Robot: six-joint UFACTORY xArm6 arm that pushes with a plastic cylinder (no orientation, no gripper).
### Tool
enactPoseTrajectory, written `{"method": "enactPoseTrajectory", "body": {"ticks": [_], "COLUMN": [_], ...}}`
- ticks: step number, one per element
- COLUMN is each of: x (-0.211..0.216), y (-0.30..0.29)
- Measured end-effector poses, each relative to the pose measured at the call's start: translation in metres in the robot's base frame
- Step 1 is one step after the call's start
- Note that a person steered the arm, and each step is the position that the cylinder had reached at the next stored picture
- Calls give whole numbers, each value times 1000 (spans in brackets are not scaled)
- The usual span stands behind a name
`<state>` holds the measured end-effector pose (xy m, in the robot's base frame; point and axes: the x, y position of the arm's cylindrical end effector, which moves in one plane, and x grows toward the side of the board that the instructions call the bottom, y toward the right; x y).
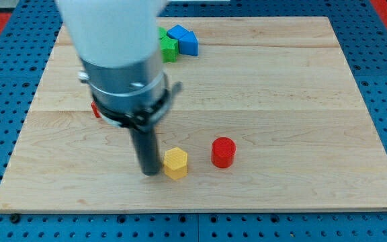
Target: Move the yellow heart to the bottom center
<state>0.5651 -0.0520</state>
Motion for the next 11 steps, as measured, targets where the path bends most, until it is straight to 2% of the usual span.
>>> {"method": "enactPoseTrajectory", "body": {"ticks": [1, 2, 3, 4, 5, 6, 7, 8, 9, 10, 11], "x": [-5, -38, -63, -75, -111, -129, -86, -46, -72, -116, -141], "y": [28, -3, -74, -118, -70, -66, -58, -21, -47, -77, -48]}}
